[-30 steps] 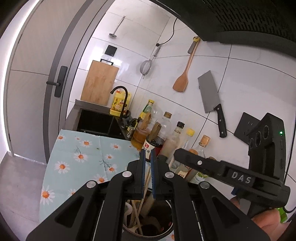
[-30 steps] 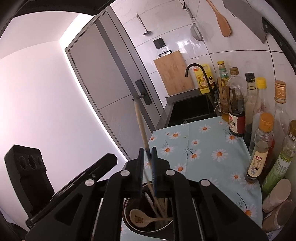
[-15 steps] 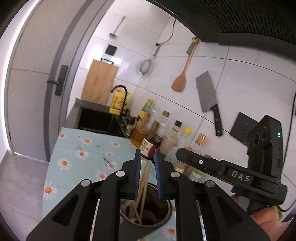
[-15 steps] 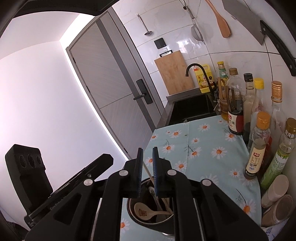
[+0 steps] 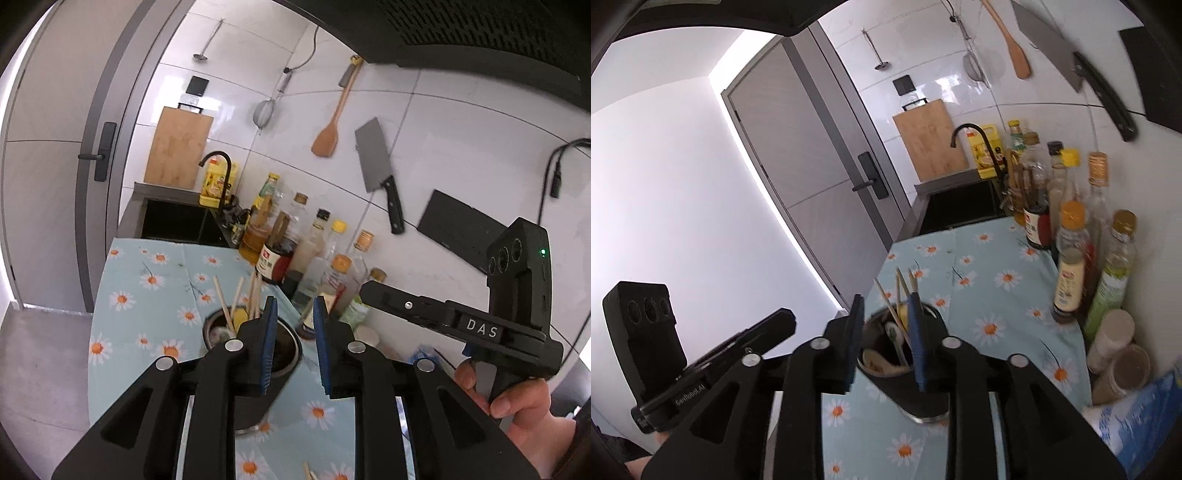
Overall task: Organize utensils
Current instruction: 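Withdraw both open tools from the holder toward the two loose chopsticks, then close the right tool on one loose wooden chopstick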
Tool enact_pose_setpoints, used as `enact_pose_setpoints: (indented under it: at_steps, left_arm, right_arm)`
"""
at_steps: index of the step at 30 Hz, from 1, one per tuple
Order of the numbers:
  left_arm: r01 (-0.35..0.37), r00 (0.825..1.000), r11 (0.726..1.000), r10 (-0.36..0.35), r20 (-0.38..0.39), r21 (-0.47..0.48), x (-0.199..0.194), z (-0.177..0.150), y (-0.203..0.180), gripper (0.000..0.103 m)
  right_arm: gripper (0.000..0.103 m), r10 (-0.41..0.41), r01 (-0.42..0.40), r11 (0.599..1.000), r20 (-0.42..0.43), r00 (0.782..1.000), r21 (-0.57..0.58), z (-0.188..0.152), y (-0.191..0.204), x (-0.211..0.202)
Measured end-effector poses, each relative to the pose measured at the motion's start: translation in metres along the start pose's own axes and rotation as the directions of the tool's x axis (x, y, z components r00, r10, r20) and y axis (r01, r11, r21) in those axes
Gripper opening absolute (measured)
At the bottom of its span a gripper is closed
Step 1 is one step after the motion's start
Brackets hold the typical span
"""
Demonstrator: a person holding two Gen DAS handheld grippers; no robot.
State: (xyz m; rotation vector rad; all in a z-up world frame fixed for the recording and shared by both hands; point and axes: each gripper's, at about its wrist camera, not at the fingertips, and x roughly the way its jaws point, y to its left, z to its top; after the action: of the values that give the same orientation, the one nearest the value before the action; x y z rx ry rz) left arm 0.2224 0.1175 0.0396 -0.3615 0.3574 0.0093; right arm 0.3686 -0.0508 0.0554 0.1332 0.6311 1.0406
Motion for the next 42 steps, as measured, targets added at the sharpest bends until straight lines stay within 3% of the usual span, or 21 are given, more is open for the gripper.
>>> enact_pose_setpoints:
  at_steps: [6, 14, 22, 25, 30, 34, 40, 42]
  left_arm:
    - [0.001, 0.998, 0.999, 0.002, -0.056, 0.039, -0.012, -0.018, -0.013, 0.025]
    - [-0.007, 0.988, 0.999, 0.014, -0.151, 0.043, -0.024, -0.045, -0.021, 0.025]
    - [-0.064, 0.962, 0.998, 0.069, -0.266, 0.029, -0.03, -0.084, -0.023, 0.026]
    - [-0.074, 0.949, 0.997, 0.071, -0.308, 0.0, -0.032, -0.098, -0.02, 0.025]
    - [-0.064, 0.927, 0.997, 0.047, -0.373, -0.035, -0.034, -0.119, -0.012, 0.026]
    - [-0.041, 0.912, 0.997, 0.014, -0.41, -0.058, -0.036, -0.134, -0.004, 0.029]
    - [-0.016, 0.89, 0.997, -0.02, -0.456, -0.075, -0.047, -0.155, 0.009, 0.029]
    - [-0.014, 0.885, 0.996, -0.028, -0.465, -0.087, -0.053, -0.162, 0.015, 0.029]
  right_arm:
    - [0.045, -0.019, 0.021, 0.999, -0.039, 0.999, 0.034, -0.02, -0.006, -0.023]
    - [0.046, -0.042, 0.055, 0.995, -0.161, 0.986, 0.079, -0.049, -0.02, -0.032]
    - [0.046, -0.022, 0.078, 0.986, -0.354, 0.935, 0.146, -0.086, -0.037, -0.016]
    - [0.046, -0.027, 0.103, 0.983, -0.427, 0.904, 0.155, -0.099, -0.04, -0.008]
    - [0.046, -0.027, 0.168, 0.966, -0.57, 0.821, 0.195, -0.124, -0.045, 0.011]
    - [0.046, -0.03, 0.219, 0.95, -0.634, 0.773, 0.222, -0.142, -0.049, 0.021]
    - [0.045, -0.109, 0.323, 0.933, -0.734, 0.671, 0.157, -0.167, -0.046, 0.041]
    - [0.041, -0.141, 0.341, 0.934, -0.762, 0.632, 0.11, -0.174, -0.042, 0.049]
